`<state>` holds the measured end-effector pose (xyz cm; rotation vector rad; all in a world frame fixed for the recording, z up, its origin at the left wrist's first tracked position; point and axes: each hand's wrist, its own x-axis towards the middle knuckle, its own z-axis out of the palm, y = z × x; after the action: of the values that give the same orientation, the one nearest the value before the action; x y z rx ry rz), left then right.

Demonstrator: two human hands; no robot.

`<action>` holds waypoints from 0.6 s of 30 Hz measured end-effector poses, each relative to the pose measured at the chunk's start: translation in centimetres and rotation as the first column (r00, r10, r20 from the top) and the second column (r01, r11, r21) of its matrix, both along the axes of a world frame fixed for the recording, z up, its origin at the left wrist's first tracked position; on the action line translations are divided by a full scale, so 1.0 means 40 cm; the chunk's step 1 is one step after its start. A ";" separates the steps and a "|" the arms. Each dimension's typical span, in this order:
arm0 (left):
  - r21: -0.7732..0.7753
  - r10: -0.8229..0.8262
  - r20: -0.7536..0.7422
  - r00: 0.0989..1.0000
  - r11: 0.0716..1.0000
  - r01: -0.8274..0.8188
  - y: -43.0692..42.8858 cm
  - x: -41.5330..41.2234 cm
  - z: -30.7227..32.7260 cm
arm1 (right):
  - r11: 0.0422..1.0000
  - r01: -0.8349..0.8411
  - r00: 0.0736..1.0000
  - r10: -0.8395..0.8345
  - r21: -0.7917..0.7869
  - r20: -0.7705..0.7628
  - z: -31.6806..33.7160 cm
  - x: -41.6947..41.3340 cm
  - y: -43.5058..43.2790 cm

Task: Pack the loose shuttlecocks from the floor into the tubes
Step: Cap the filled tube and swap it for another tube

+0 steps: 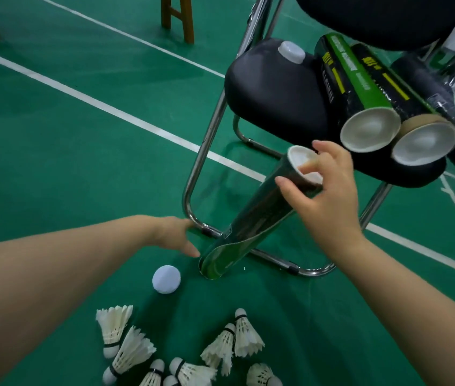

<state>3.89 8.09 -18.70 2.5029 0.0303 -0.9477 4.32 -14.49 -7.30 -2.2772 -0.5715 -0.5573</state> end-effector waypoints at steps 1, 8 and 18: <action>0.148 -0.053 -0.066 0.996 0.987 0.062 0.023 -0.014 -0.029 | 1.000 0.018 1.000 -0.018 0.002 0.003 -0.005 -0.007 -0.019; 0.479 -0.213 -0.222 0.952 0.826 0.297 0.096 -0.052 -0.188 | 0.932 0.212 0.965 -0.152 0.294 -0.214 -0.056 -0.015 -0.145; 0.361 0.074 -0.009 0.997 0.930 -0.066 0.029 -0.041 -0.367 | 0.655 0.335 0.858 0.085 0.677 -0.507 -0.165 0.021 -0.206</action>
<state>2.27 9.26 -33.39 2.8012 0.3281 -1.0179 5.15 -22.75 -13.91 -1.5405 0.1103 -0.1725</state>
